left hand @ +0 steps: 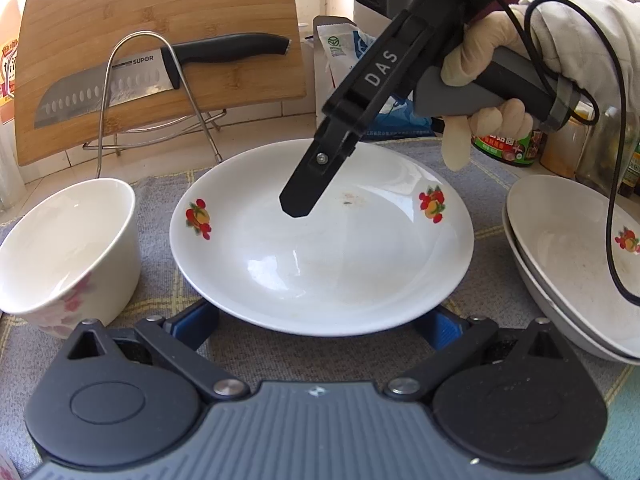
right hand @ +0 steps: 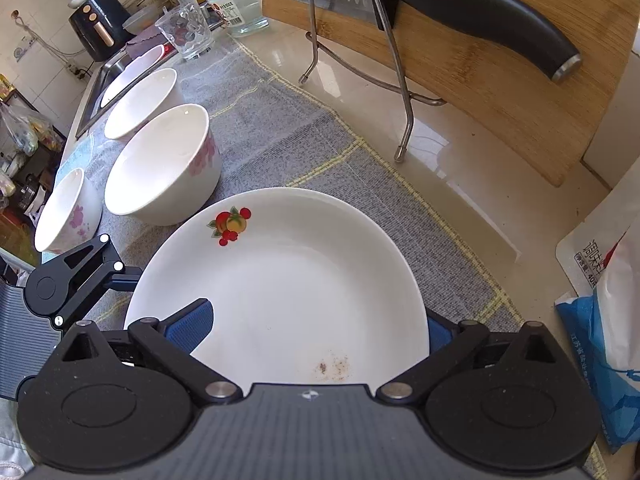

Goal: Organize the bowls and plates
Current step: 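Lift the held plate with the right gripper and carry it toward the plate stack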

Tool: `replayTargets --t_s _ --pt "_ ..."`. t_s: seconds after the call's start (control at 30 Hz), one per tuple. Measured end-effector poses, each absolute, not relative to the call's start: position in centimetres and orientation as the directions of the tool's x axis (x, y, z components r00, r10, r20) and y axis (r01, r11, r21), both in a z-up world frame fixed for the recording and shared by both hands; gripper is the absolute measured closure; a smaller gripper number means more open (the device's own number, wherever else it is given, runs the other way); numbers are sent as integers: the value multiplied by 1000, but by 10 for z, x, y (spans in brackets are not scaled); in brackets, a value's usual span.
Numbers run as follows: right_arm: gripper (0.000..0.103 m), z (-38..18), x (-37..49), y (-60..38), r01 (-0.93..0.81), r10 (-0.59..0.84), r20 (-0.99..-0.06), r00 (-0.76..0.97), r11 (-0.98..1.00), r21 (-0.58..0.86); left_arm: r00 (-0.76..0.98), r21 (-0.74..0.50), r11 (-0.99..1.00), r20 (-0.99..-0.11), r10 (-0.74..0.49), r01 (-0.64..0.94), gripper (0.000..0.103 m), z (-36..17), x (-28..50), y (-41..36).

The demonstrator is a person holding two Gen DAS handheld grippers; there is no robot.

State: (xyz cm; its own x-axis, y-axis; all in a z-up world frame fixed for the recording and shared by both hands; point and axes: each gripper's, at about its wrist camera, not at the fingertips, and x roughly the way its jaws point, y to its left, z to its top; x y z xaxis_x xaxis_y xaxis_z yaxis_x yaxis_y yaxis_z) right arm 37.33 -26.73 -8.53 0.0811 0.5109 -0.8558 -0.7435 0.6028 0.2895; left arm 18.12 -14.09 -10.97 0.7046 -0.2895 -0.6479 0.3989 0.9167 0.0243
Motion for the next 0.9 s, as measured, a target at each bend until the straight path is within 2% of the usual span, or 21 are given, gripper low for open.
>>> replayTargets --t_s 0.9 --pt "2 -76 372 -270 -728 535 -844 42 595 340 703 50 907 -650 -289 419 4 -107 173 -142"
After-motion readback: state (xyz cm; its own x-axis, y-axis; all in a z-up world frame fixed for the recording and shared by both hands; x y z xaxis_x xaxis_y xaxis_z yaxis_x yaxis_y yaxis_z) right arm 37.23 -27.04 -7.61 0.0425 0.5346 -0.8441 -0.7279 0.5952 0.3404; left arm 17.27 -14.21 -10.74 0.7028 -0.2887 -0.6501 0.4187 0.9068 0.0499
